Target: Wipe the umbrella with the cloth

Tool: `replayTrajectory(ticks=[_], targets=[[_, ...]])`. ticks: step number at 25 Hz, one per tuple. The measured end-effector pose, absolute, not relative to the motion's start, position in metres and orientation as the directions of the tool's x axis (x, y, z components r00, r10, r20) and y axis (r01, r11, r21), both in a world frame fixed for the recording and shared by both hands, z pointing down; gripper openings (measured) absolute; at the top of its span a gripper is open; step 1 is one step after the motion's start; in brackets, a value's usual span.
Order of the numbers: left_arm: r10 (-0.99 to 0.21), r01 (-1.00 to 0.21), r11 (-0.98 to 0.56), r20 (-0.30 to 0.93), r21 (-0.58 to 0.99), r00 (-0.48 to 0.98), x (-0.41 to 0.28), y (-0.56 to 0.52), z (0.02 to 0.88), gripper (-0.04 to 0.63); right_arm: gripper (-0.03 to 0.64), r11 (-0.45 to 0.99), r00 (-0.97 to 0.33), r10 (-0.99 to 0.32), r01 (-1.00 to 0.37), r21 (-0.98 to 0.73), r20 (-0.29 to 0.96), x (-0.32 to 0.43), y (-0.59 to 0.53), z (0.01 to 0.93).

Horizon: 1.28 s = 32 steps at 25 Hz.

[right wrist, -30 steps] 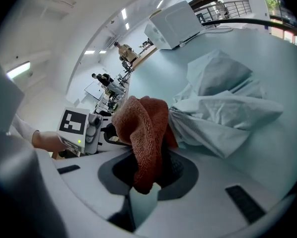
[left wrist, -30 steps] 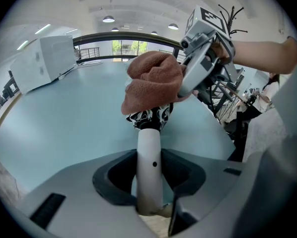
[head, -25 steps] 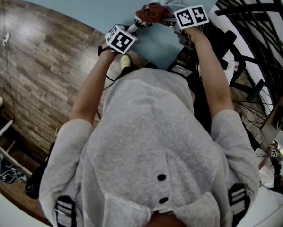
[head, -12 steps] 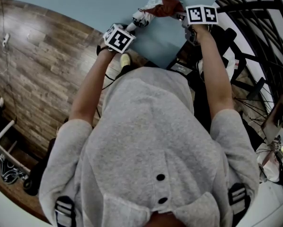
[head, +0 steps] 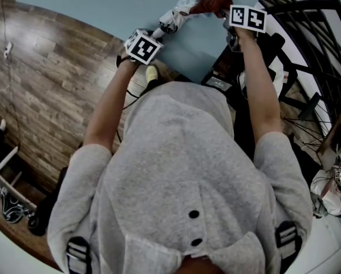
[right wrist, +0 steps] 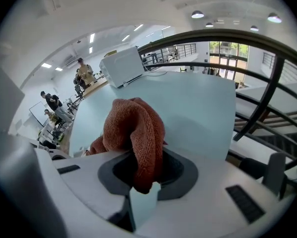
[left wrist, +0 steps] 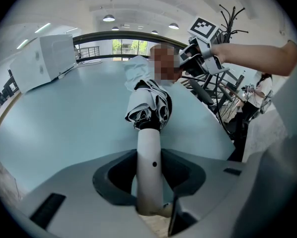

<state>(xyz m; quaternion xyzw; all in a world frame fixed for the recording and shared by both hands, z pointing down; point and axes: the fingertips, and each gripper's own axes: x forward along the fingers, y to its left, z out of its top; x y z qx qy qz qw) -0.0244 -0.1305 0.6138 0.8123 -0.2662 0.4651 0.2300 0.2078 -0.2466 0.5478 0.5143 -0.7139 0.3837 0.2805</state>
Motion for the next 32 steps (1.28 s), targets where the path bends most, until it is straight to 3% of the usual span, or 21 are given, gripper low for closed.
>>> replayTrajectory(ticks=[6, 11, 19, 26, 32], targets=[[-0.219, -0.644, -0.755, 0.879, 0.123, 0.424, -0.024, -0.131, 0.615, 0.156, 0.075, 0.192, -0.210, -0.650, -0.975, -0.109, 0.730, 0.210, -0.264, 0.518], [-0.226, -0.645, -0.756, 0.878, 0.115, 0.422, -0.025, -0.130, 0.614, 0.156, 0.075, 0.302, -0.230, -0.703, -0.953, -0.010, 0.673, 0.168, -0.266, 0.501], [-0.233, -0.650, -0.752, 0.876, 0.113, 0.423, -0.024, -0.132, 0.614, 0.158, 0.075, 0.491, -0.334, -0.629, -0.871, 0.027, 0.702, 0.097, -0.245, 0.513], [-0.217, -0.646, -0.753, 0.878, 0.128, 0.427, -0.023, -0.128, 0.616, 0.156, 0.075, 0.656, -0.502, -0.436, -0.746, -0.118, 0.747, 0.036, -0.191, 0.528], [-0.226, -0.649, -0.751, 0.876, 0.122, 0.426, -0.027, -0.134, 0.612, 0.158, 0.075, 0.658, -0.596, -0.387, -0.713, -0.241, 0.704, 0.018, -0.173, 0.514]])
